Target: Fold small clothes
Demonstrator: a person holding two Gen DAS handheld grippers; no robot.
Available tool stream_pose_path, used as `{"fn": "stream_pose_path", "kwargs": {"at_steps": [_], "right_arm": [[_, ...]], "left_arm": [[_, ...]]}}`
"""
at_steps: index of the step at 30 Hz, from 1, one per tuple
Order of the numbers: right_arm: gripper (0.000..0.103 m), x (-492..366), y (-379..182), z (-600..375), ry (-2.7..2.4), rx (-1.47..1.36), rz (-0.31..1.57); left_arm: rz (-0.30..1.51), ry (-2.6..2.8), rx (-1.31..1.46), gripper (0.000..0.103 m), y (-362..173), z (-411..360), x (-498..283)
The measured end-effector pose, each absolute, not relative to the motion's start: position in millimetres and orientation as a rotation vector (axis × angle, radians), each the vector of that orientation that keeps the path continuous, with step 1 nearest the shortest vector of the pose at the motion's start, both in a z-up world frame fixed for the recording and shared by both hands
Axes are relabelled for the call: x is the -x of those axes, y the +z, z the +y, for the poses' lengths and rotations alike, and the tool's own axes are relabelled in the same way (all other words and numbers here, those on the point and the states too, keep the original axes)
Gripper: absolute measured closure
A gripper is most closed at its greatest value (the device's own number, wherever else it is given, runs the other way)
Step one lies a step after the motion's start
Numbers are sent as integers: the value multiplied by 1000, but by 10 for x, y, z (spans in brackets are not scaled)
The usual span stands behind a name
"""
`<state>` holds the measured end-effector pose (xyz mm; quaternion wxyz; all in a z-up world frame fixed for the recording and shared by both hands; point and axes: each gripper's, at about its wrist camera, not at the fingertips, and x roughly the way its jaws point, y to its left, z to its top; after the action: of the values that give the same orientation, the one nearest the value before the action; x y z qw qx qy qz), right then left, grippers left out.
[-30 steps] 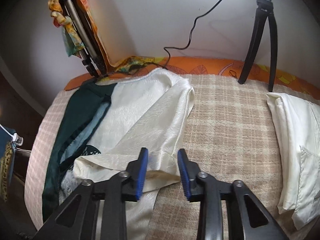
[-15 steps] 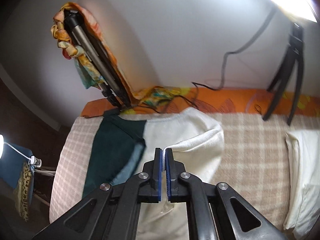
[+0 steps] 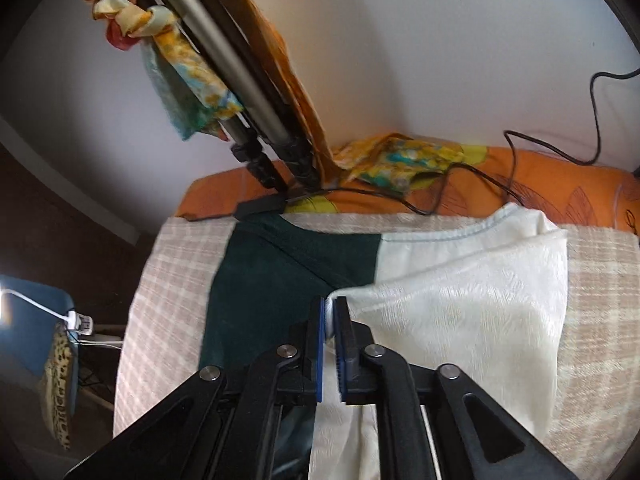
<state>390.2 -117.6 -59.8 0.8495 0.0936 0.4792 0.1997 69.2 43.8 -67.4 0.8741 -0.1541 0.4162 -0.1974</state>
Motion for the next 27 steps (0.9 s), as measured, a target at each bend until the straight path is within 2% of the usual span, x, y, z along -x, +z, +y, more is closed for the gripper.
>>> {"fn": "stream_pose_path", "kwargs": {"at_steps": [1,2,3,12,13,14,16,27], "right_arm": [[71,-3893,-575,-1181,419,-199,1003],[62,-3870,-530,-1219,416,-215,991],[60,-3828,-468,-1269,407,-226,970],[60,-2925,36,-1877,362,-202,846],[60,-2780,36,-1929,352,-192,849],[60,-2612,21,-1987,347,-187,857],[60,-2268,-44,-2099,338,-179,873],[60,-396,-772,-2608,423,-243,1003]], "left_arm": [[863,-408,319,84,-666,443,-690],[858,-405,316,84,-658,448,-688],[854,-402,312,84,-651,456,-687],[839,-351,292,84,-671,586,-586],[838,-344,295,78,-682,614,-563],[838,-342,297,67,-693,633,-545],[845,-339,310,60,-730,672,-503],[977,-356,396,60,-1088,745,-238]]}}
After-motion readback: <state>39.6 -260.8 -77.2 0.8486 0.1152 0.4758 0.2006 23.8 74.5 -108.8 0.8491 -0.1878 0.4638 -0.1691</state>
